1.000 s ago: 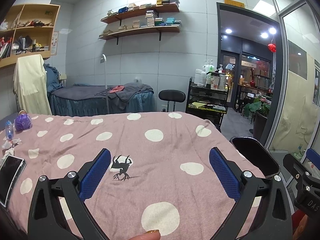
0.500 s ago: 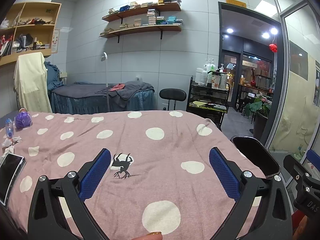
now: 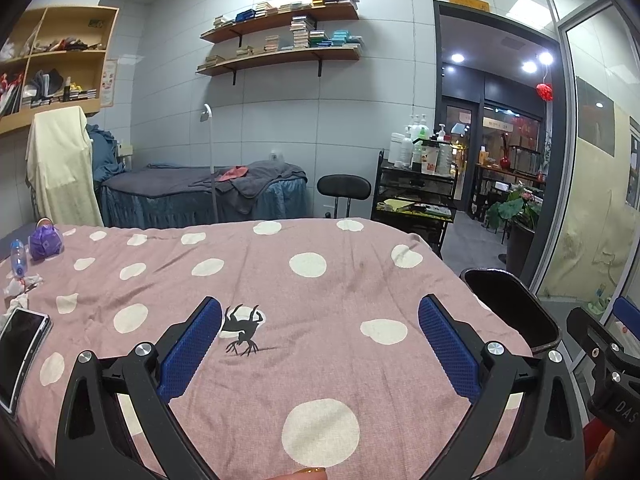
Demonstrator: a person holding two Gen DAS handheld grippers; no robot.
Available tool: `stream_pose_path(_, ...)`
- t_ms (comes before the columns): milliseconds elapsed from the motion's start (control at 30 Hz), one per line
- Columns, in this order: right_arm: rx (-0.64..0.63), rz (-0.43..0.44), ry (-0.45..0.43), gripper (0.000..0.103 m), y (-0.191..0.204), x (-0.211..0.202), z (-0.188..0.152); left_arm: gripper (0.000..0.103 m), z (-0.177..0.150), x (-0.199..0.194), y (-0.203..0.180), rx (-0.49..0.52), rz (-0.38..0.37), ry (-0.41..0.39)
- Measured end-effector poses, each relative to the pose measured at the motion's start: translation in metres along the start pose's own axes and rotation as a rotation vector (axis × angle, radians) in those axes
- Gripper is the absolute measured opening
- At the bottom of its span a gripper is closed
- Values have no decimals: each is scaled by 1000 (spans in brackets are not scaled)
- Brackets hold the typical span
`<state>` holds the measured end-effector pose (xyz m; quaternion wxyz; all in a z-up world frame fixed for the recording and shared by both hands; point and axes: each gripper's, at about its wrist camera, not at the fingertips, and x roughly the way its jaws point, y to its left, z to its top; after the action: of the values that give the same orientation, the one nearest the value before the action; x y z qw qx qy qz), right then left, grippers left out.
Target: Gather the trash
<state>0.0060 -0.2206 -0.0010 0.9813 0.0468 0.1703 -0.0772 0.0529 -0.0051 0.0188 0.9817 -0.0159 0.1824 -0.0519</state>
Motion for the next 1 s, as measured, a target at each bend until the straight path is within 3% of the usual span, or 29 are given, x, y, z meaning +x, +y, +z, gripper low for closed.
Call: stream_pose_path(1000,3,1,9,97,0,0,-4,97,-1,2,-4,6,-10,2)
